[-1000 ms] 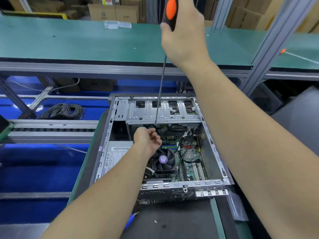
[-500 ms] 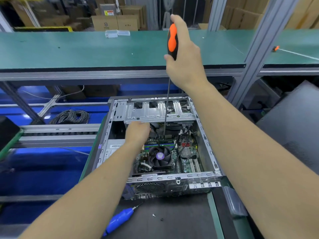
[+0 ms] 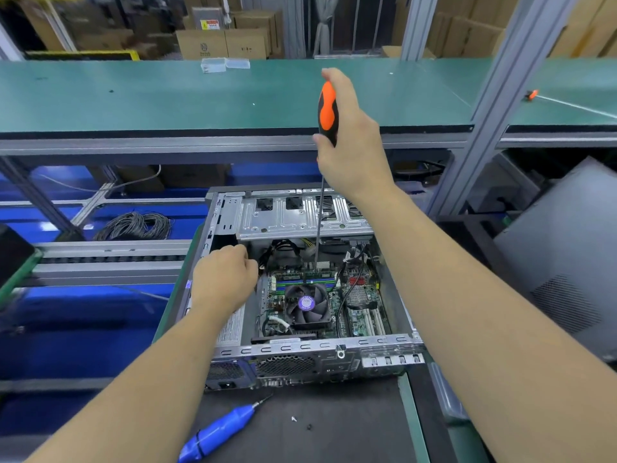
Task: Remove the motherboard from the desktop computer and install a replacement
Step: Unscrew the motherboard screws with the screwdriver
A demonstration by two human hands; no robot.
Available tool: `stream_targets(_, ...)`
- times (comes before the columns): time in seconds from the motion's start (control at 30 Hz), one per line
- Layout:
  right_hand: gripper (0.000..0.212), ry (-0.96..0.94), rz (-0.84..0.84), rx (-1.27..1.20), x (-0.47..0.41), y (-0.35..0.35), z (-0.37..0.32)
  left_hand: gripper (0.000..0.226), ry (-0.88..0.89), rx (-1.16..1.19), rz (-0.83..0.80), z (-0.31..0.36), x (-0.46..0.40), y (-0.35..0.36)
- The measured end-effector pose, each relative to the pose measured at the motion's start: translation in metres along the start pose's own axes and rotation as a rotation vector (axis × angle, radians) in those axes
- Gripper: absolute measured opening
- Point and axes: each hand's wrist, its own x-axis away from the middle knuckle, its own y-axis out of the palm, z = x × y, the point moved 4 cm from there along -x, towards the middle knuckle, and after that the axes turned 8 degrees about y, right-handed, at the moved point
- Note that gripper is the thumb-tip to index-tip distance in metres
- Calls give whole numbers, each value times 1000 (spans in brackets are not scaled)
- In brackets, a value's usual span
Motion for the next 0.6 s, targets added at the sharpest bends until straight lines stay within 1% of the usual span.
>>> stream_targets(0.2, 75, 6, -25, 93, 4, 3, 14, 25, 15, 11, -5, 0, -1, 0)
stream_targets(0.33, 74, 58, -43, 83, 15, 5, 31, 25, 28, 10, -7, 0, -1, 0)
stream_targets(0.6, 72, 88, 43, 73, 32, 6, 57, 29, 34, 5, 9, 0, -1, 2)
